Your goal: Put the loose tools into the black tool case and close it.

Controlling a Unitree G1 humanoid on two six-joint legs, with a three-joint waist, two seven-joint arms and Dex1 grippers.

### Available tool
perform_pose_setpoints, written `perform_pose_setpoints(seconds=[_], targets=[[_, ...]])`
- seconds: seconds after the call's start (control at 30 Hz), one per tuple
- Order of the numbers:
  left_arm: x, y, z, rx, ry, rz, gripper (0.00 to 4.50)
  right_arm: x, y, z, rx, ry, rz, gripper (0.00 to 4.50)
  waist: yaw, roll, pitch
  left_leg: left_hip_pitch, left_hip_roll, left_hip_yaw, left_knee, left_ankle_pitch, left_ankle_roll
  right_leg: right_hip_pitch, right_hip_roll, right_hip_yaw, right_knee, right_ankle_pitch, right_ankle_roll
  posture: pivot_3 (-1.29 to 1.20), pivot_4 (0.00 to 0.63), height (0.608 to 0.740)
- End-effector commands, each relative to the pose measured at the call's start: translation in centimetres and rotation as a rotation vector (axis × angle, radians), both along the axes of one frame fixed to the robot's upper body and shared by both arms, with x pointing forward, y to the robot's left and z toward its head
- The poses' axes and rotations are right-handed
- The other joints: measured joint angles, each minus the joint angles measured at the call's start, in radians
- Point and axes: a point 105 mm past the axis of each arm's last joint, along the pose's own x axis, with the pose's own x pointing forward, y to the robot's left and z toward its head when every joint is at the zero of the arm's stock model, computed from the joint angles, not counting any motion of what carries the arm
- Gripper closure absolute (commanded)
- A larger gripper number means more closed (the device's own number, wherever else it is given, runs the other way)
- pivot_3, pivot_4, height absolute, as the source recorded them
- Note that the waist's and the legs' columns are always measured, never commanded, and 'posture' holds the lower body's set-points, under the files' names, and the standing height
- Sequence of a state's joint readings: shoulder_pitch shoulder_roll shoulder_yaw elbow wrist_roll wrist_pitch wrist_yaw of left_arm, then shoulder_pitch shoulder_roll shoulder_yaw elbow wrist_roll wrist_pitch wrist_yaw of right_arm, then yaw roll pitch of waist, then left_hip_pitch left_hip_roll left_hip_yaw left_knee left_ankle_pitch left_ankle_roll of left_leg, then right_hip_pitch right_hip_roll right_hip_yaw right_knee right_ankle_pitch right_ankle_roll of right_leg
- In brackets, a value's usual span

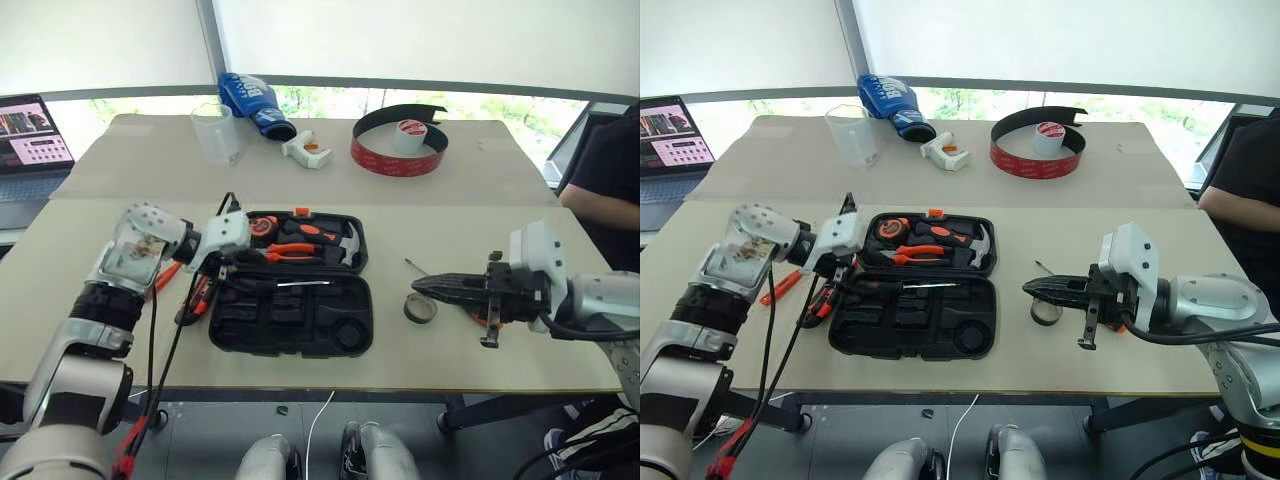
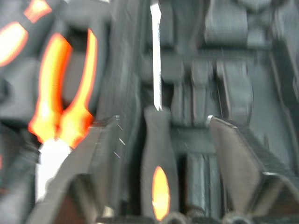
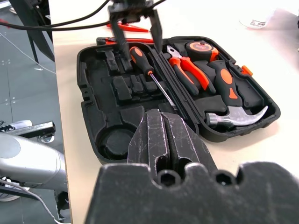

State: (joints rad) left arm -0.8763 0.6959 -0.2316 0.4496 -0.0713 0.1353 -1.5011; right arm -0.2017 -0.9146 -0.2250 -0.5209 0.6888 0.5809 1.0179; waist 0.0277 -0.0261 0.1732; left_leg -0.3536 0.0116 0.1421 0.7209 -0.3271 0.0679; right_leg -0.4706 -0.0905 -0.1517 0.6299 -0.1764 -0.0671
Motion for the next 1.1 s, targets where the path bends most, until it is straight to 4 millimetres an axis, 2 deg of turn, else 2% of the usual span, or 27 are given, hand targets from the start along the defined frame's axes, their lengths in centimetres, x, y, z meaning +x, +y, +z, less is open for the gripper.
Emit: perform_pose_setpoints(seconds=[0.03, 0.17, 0.27, 0.57, 0.7, 0.9, 1.0, 1.1], targets=[[0.3, -0.7, 0.2, -0.003, -0.028, -0.016, 2.97, -0.2, 0.1, 1.1, 0.009, -0.064, 0.001, 4.50, 0.000, 0.000, 0.000, 0.000, 0.000, 0.000, 0.000, 0.000, 0.000, 0.000, 0.000, 0.000, 0.000, 0.000, 0.000, 0.00, 0.150, 0.727], [0.5, -1.2, -1.1, 0.027, -0.022, -0.034, 4.47, -0.2, 0.0, 1.1, 0.007, -0.065, -0.001, 4.50, -0.004, 0.000, 0.000, 0.000, 0.000, 0.000, 0.000, 0.000, 0.000, 0.000, 0.000, 0.000, 0.000, 0.000, 0.000, 0.00, 0.150, 0.727], [0.5, -0.9, -1.8, 0.063, -0.023, -0.043, 4.49, -0.2, -0.1, 1.1, 0.005, -0.065, -0.006, 4.50, -0.005, 0.000, 0.000, 0.000, 0.000, 0.000, 0.000, 0.000, 0.000, 0.000, 0.001, 0.000, 0.000, 0.000, 0.000, 0.00, 0.150, 0.727], [0.2, 0.0, -1.8, 0.089, -0.007, -0.038, 4.49, -0.2, -0.2, 0.6, 0.012, -0.055, -0.020, 4.50, -0.005, 0.000, 0.000, 0.000, 0.000, 0.000, 0.001, 0.000, 0.000, 0.000, 0.001, 0.000, 0.000, 0.000, 0.000, 0.00, 0.150, 0.727], [0.2, -0.1, -4.0, 0.181, -0.044, -0.050, 4.49, 0.0, 0.0, 0.6, 0.018, -0.053, -0.021, 4.50, -0.005, 0.000, 0.000, 0.000, 0.000, 0.000, 0.001, 0.000, 0.000, 0.000, 0.001, 0.000, 0.000, 0.000, 0.000, 0.00, 0.150, 0.727], [0.9, -0.6, -6.0, 0.253, -0.104, -0.054, 4.49, -0.1, 0.0, 0.7, 0.015, -0.050, -0.019, 4.50, 0.001, 0.001, -0.001, 0.006, 0.000, 0.000, 0.001, -0.001, 0.001, 0.007, 0.000, 0.000, 0.000, 0.000, 0.000, 0.00, 0.150, 0.727], [0.8, -0.9, -5.8, 0.217, -0.086, -0.053, 4.49, 0.0, -0.3, 0.6, 0.010, -0.050, -0.031, 4.50, 0.004, 0.001, -0.002, 0.012, 0.000, 0.000, 0.000, -0.003, 0.004, 0.012, 0.000, 0.000, -0.002, 0.000, 0.000, 0.00, 0.150, 0.727], [0.9, -0.7, -4.0, 0.132, -0.066, -0.016, 4.49, 0.0, -1.0, 0.7, 0.006, -0.047, -0.076, 4.50, 0.006, 0.001, -0.002, 0.012, 0.000, 0.000, 0.000, -0.003, 0.005, 0.012, 0.000, 0.001, -0.002, 0.000, 0.001, 0.00, 0.150, 0.727]])
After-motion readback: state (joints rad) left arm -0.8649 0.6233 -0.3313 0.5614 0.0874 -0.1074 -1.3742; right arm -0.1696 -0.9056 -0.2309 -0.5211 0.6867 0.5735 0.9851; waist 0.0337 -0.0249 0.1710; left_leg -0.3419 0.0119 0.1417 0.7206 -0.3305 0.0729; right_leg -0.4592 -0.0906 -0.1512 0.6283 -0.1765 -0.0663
